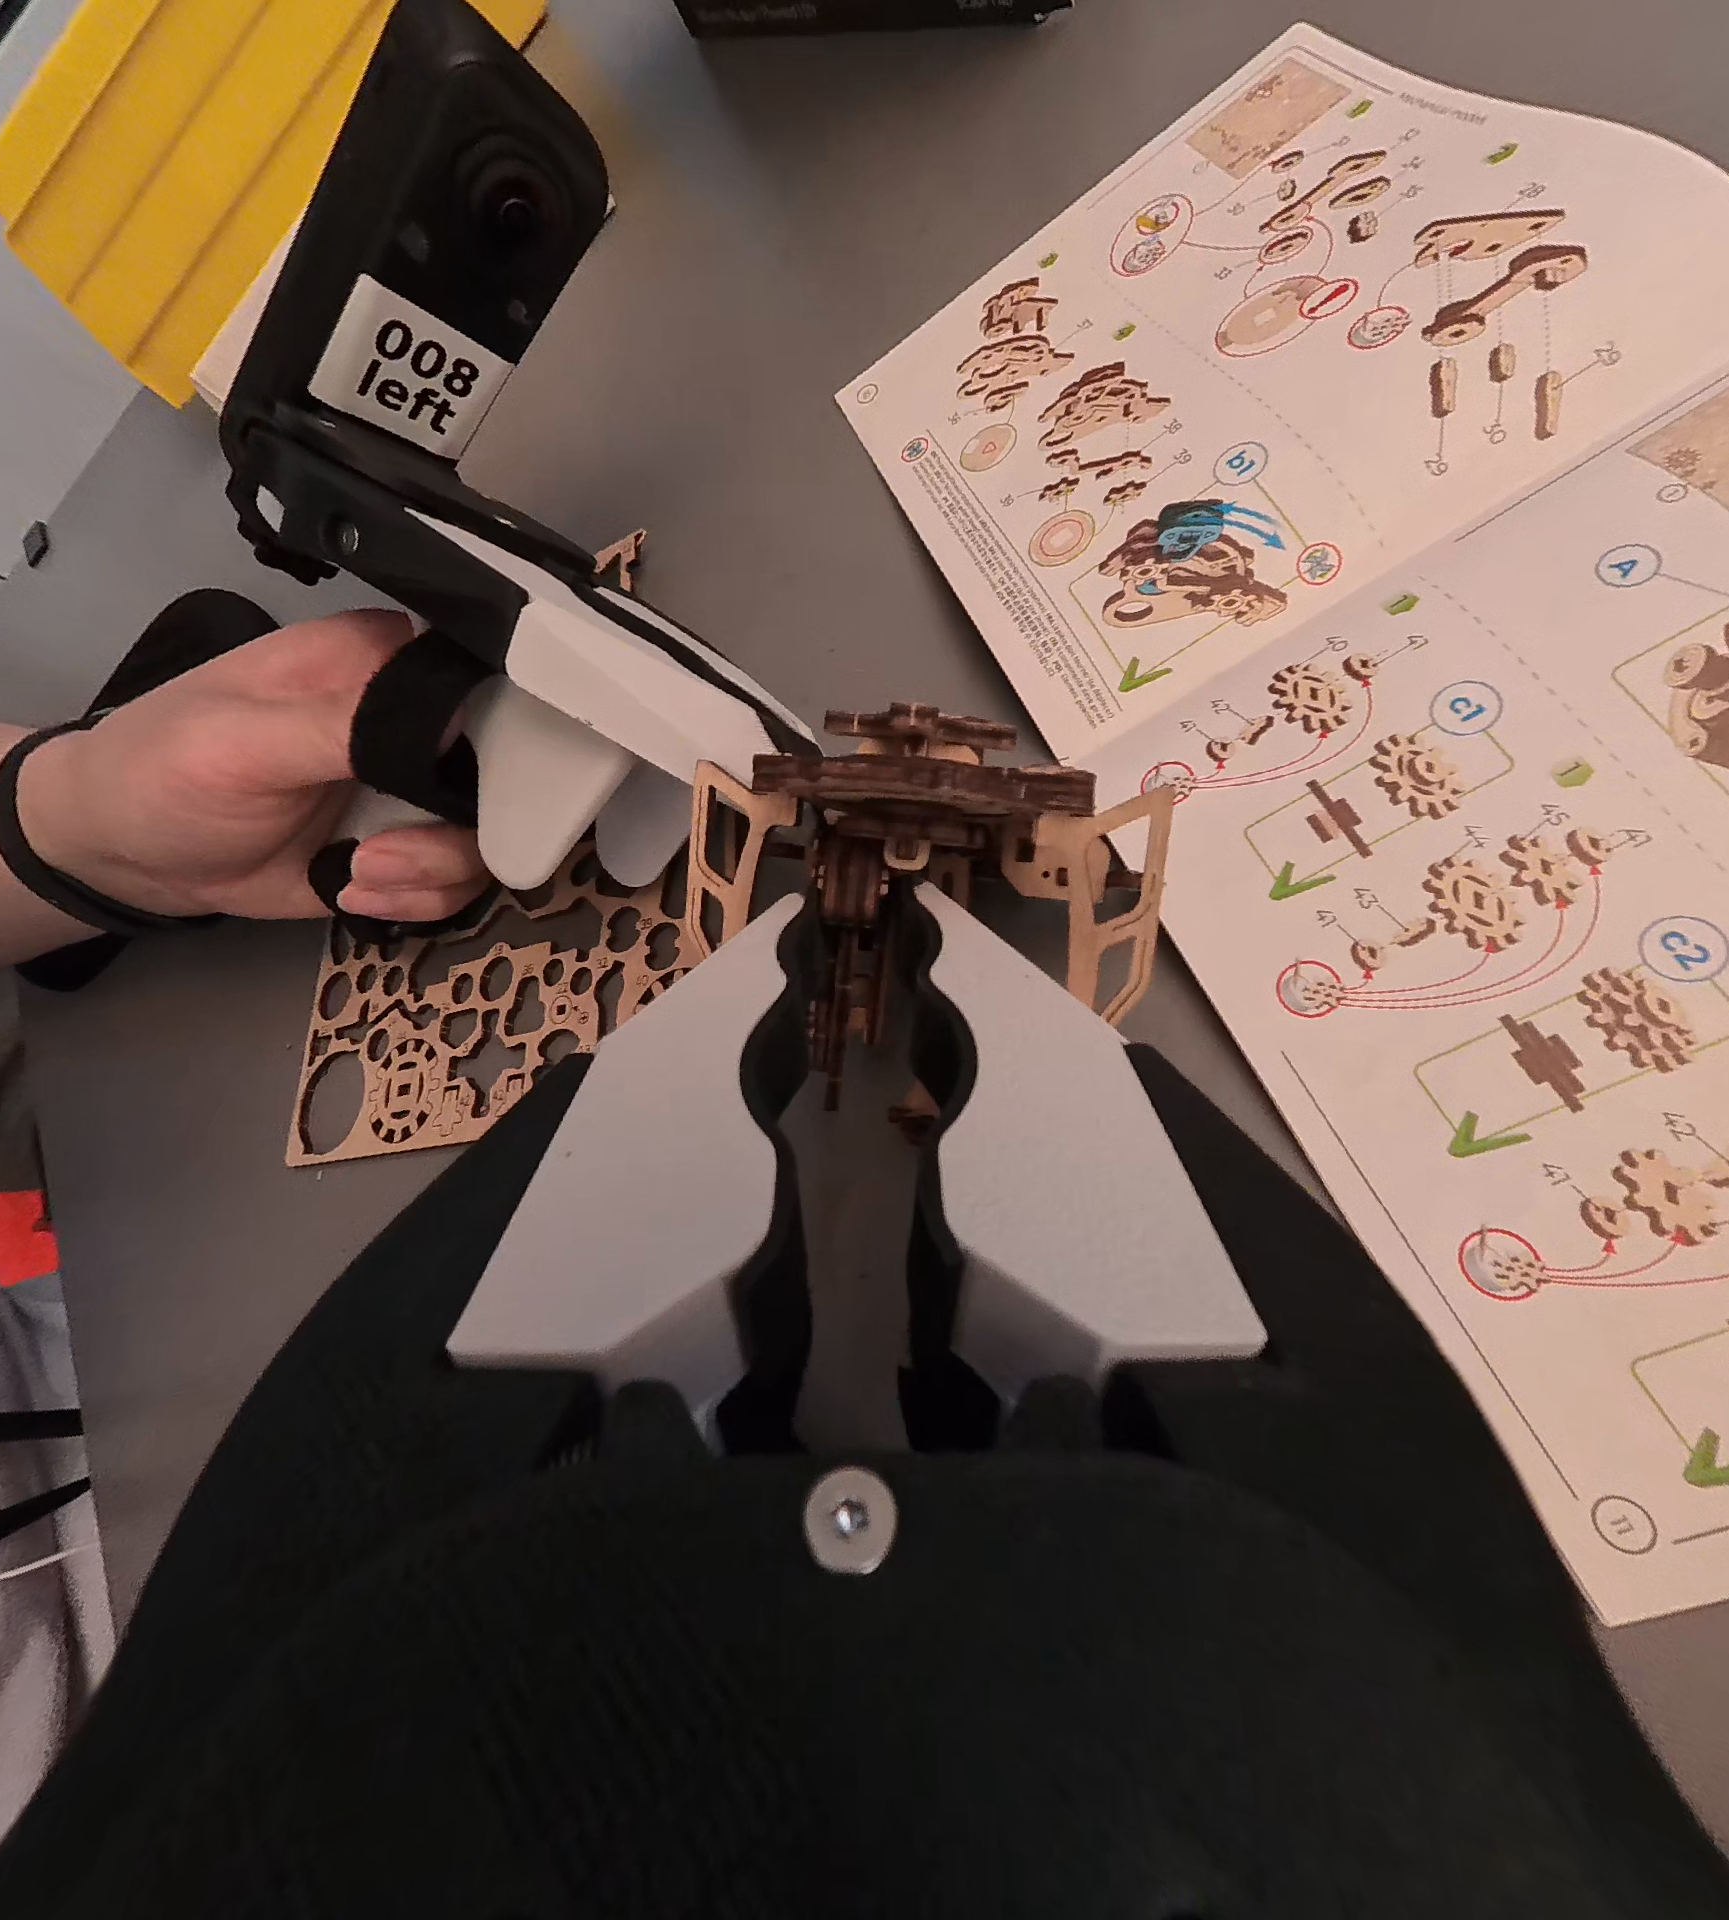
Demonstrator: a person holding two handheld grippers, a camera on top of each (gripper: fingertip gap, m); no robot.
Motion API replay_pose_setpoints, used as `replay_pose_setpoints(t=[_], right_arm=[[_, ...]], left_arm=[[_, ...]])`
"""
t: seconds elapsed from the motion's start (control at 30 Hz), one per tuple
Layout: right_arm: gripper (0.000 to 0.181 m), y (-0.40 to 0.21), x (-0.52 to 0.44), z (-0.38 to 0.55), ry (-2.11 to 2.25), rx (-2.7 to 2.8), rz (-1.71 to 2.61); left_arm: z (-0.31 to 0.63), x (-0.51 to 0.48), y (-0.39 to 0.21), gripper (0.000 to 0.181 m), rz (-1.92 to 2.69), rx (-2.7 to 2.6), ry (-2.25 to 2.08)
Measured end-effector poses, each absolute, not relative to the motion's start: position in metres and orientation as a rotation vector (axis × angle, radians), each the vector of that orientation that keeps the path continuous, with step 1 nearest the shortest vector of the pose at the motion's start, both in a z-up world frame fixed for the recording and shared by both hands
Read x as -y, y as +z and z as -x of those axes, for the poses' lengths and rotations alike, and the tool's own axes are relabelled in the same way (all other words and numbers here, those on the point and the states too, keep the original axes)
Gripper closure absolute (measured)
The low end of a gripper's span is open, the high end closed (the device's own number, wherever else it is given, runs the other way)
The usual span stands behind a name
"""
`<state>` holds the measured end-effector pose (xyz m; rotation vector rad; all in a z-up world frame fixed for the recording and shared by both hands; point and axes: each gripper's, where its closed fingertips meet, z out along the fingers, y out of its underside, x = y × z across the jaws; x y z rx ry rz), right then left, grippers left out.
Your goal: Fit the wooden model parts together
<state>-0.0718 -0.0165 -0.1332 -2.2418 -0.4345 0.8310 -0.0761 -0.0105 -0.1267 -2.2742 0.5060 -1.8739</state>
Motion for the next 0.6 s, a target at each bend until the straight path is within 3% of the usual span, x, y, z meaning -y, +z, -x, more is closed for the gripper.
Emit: replay_pose_setpoints(t=[0.6], right_arm=[[0.169,-0.1342,0.0178,0.0697,0.676,0.476,2.293]], left_arm=[[0.0752,0.0111,-0.1239,0.165,2.291,-0.417,-1.941]])
